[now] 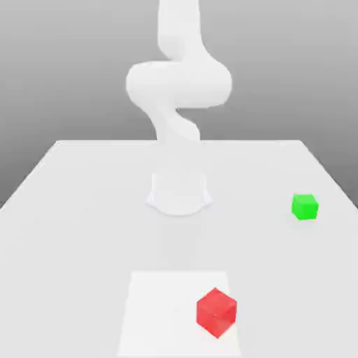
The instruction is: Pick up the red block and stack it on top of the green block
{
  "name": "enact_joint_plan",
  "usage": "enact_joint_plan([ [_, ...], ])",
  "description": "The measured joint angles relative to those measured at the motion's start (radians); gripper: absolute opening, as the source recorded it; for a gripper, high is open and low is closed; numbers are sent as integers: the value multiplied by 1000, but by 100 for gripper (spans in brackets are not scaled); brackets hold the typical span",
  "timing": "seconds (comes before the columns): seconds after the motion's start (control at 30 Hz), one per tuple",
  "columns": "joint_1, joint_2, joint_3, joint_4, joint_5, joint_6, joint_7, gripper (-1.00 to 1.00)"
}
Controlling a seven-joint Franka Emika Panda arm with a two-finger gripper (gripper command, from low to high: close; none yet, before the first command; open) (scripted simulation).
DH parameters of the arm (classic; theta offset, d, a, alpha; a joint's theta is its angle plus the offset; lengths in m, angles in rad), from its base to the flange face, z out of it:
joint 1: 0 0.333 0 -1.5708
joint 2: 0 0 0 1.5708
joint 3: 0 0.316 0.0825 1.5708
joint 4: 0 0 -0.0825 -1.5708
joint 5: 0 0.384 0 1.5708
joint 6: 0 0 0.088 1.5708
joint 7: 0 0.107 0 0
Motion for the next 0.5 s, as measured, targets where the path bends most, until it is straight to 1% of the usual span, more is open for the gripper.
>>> enact_joint_plan([
  [0.23, 113, 262, -67, -85, 60, 118, -224, 0],
  [0.5, 192, 554, -87, -180, 106, 250, -458, 0],
])
